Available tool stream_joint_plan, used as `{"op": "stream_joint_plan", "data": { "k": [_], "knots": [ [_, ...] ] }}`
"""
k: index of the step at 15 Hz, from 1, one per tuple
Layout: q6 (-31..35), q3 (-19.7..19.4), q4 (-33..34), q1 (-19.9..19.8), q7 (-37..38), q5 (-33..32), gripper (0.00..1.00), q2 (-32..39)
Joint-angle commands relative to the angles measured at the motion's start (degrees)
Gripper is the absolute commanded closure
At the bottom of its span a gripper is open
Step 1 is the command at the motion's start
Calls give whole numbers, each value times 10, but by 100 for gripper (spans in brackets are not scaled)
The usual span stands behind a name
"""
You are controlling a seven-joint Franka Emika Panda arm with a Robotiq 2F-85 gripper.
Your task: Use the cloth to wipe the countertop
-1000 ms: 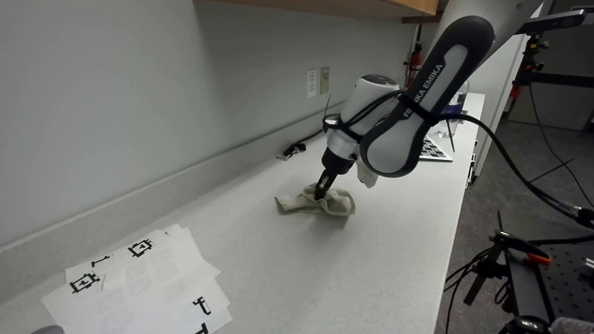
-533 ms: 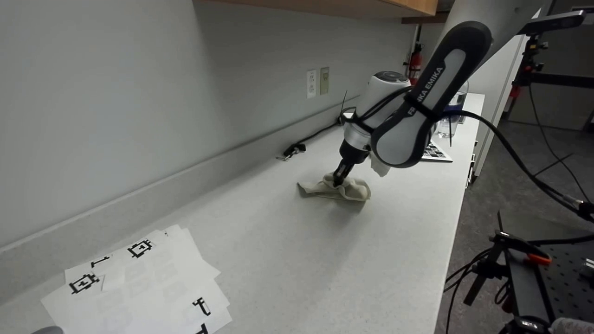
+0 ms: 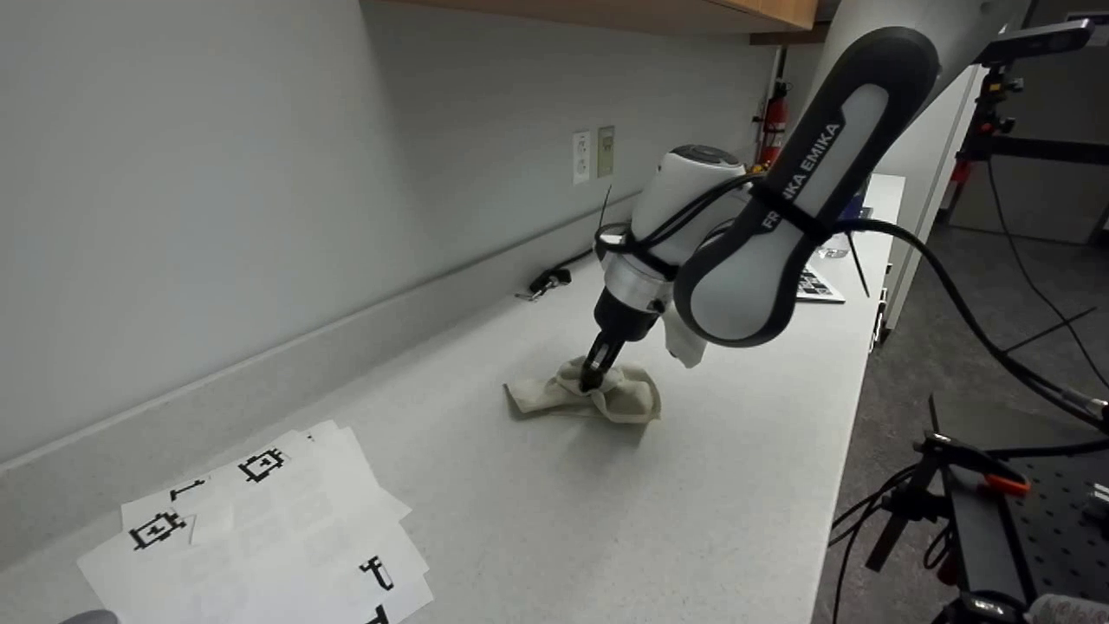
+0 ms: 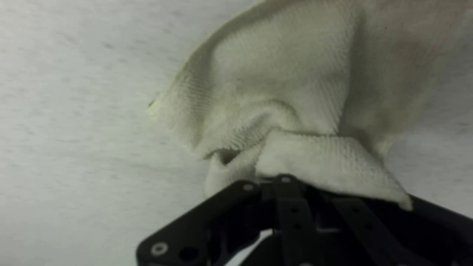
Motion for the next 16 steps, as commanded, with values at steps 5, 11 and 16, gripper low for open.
{"op": "stream_joint_plan", "data": {
  "k": [5, 11, 16],
  "knots": [
    [-22, 130, 11, -23, -29, 5, 99, 32],
    [-11, 61, -4, -19, -11, 7, 99, 0],
    [7, -26, -23, -25, 8, 13, 99, -31]
  ]
}}
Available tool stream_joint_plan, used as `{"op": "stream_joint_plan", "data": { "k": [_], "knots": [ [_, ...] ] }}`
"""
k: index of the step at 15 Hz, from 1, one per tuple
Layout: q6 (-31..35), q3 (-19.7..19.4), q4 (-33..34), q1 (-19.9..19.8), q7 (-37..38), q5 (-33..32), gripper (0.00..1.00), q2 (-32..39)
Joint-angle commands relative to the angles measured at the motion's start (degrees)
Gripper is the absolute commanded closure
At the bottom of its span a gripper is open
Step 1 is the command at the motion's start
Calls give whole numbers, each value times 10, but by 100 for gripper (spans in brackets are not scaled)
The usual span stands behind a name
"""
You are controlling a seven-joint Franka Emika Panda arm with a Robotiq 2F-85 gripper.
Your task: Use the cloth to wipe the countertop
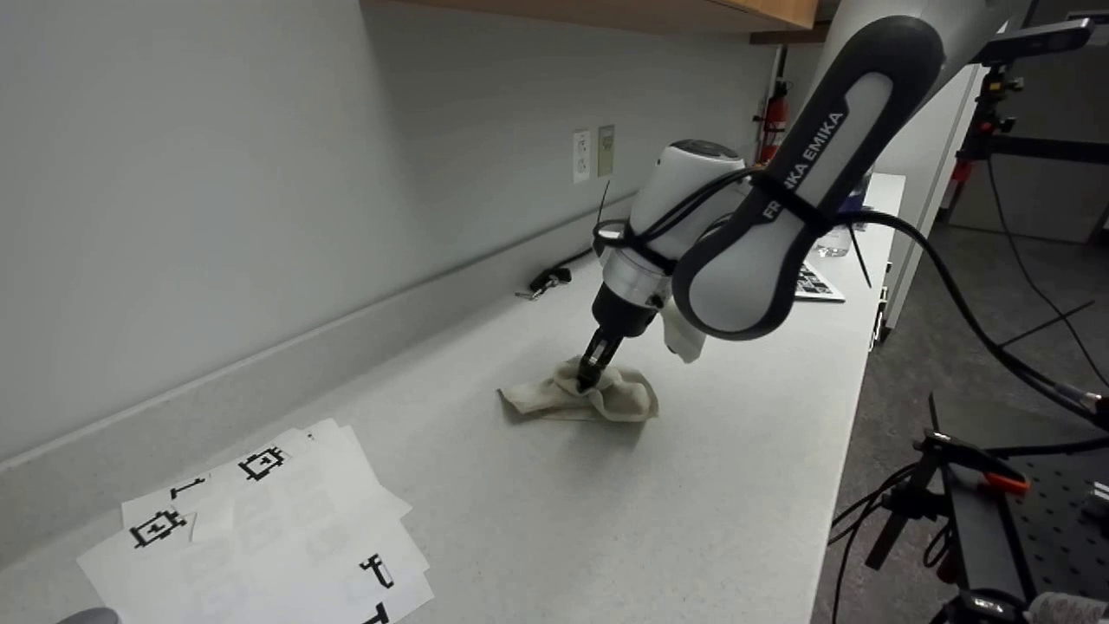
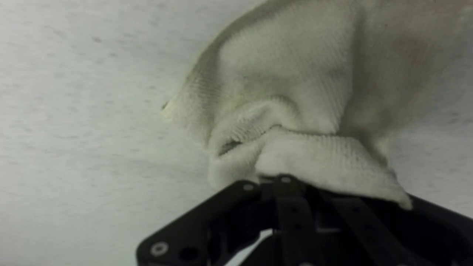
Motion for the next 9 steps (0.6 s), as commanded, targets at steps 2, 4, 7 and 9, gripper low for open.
{"op": "stream_joint_plan", "data": {
  "k": [2, 4, 7, 9],
  "knots": [
    [21, -68, -32, -4, 20, 14, 99, -37],
    [29, -89, -41, -7, 24, 14, 99, -46],
    [23, -107, -38, 0, 29, 12, 99, -44],
    [18, -110, -31, 13, 33, 12, 99, -32]
  ]
}}
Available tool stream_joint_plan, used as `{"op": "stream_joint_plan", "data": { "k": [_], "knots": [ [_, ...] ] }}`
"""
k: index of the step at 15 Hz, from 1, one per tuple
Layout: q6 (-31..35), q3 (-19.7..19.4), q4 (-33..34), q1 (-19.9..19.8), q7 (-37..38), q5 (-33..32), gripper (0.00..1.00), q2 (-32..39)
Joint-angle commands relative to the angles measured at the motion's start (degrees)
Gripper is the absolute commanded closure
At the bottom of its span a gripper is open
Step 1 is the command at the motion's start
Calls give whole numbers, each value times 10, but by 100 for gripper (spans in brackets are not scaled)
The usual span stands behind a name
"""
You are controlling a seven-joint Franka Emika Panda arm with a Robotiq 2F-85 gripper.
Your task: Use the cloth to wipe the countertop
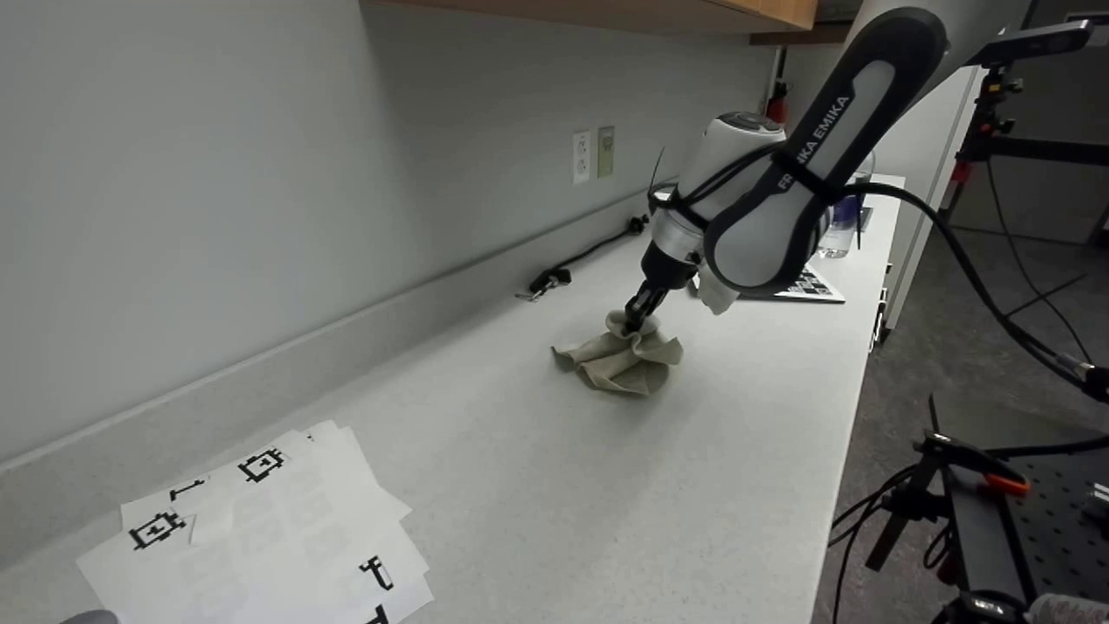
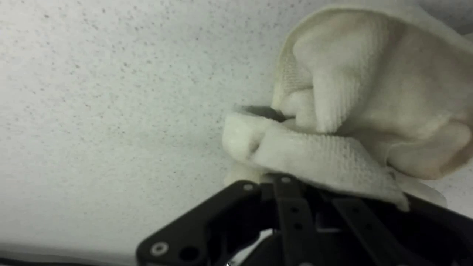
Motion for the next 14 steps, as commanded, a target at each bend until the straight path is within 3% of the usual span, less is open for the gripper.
{"op": "stream_joint_plan", "data": {
  "k": [1, 9, 14],
  "knots": [
    [-3, -5, 2, 27, 12, 10, 99, 10],
    [-29, 74, 37, 31, 1, 11, 99, 69],
    [-30, 187, 41, 2, -23, 13, 99, 81]
  ]
}}
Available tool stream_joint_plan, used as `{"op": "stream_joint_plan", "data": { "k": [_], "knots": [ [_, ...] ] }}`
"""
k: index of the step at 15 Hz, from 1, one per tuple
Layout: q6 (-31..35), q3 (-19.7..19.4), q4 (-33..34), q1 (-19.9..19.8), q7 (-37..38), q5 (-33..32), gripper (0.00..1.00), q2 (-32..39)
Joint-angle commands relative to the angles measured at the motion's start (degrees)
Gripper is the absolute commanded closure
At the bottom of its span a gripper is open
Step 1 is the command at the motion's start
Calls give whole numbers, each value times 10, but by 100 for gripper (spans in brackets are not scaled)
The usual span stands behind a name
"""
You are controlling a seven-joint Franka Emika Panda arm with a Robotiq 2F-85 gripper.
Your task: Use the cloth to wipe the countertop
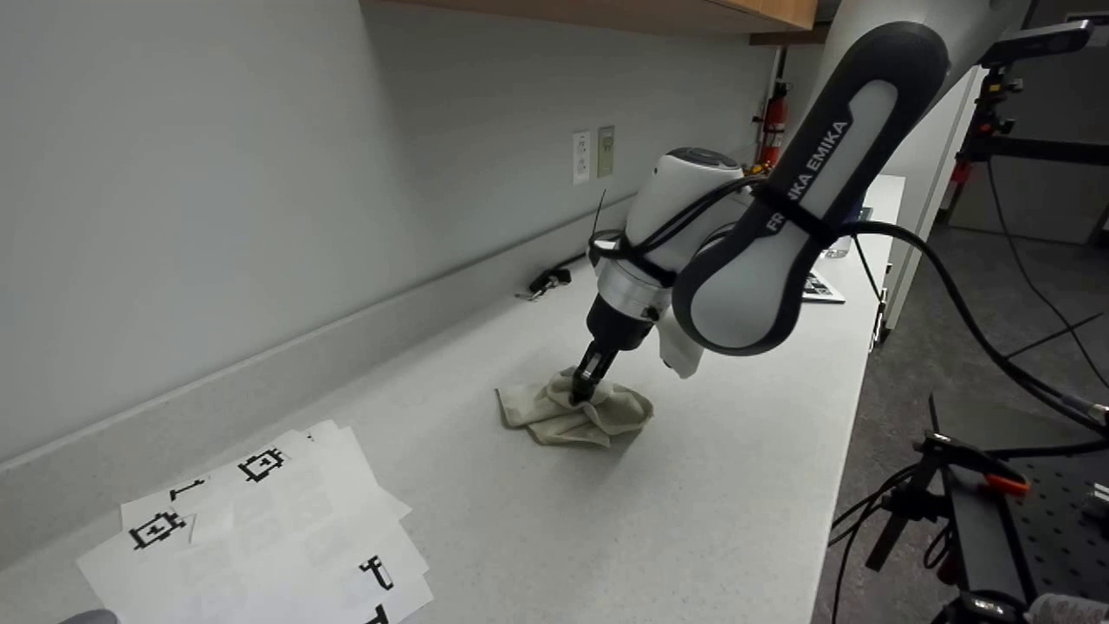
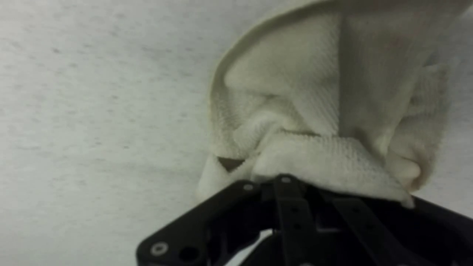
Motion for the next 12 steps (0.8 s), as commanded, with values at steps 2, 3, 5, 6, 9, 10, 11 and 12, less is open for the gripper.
{"op": "stream_joint_plan", "data": {
  "k": [2, 3, 5, 6, 9, 10, 11, 12],
  "knots": [
    [-18, 129, 16, -38, -38, 11, 99, 51],
    [-16, 149, 14, -38, -43, 8, 99, 55],
    [-28, 179, 18, -45, -62, 0, 99, 66],
    [-31, 181, 20, -43, -65, 0, 99, 67],
    [-39, 147, 17, -33, -64, 2, 99, 51],
    [-39, 132, 14, -27, -60, 2, 99, 44],
    [-35, 116, 7, -27, -56, 2, 99, 33],
    [-31, 100, 0, -25, -52, 3, 99, 23]
  ]
}}
